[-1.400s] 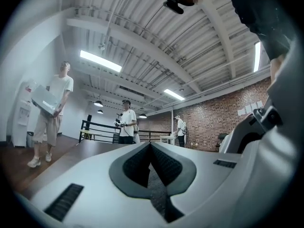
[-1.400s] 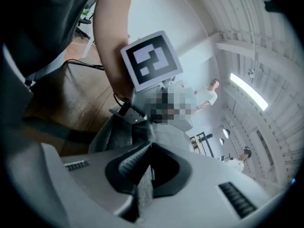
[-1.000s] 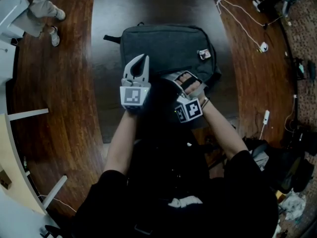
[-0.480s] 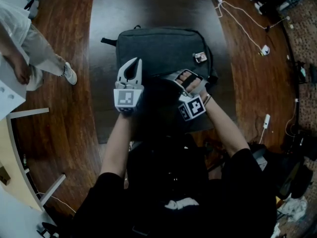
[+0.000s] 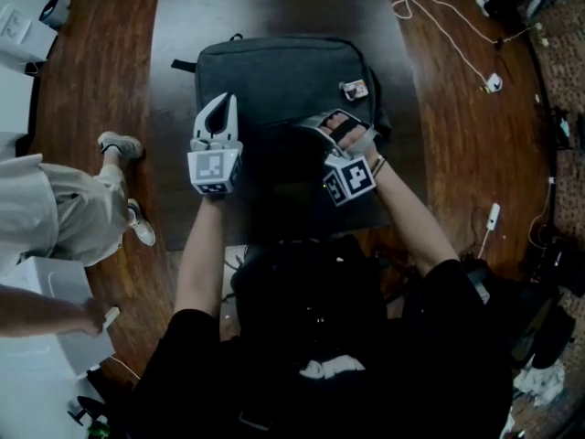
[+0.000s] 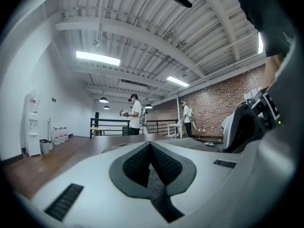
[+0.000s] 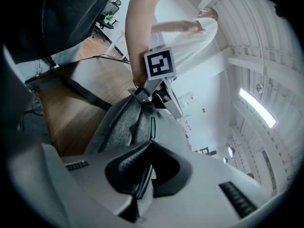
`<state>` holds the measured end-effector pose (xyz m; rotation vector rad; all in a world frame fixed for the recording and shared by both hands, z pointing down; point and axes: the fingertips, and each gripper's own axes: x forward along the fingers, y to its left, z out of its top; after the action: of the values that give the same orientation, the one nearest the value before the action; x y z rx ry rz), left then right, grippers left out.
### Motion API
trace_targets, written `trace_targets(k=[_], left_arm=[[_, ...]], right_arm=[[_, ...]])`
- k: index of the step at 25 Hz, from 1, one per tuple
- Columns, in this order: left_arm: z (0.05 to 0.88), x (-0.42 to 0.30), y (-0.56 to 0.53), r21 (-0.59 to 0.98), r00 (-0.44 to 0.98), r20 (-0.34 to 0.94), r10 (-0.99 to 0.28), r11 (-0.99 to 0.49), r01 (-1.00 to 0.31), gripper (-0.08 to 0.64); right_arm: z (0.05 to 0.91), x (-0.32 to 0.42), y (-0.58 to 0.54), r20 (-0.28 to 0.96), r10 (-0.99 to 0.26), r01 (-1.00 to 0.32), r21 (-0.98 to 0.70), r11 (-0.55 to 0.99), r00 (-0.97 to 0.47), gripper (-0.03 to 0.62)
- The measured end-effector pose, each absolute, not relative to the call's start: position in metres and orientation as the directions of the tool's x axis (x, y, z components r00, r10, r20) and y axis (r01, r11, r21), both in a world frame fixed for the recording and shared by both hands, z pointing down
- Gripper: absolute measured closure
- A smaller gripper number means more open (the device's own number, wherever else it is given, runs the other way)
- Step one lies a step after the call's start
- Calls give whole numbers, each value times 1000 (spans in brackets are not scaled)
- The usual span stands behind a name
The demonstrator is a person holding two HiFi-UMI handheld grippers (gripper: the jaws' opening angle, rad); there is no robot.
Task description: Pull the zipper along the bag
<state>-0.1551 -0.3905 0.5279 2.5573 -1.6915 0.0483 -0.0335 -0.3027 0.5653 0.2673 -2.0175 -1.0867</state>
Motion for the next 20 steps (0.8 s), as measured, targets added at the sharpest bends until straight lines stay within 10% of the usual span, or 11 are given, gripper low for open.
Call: trace_targets(k=[20], left_arm=[[535, -137, -384, -53, 401, 142, -905, -412, -910, 561]], right_arm=[[570, 4, -309, 536, -552, 163, 796, 583, -639, 572]])
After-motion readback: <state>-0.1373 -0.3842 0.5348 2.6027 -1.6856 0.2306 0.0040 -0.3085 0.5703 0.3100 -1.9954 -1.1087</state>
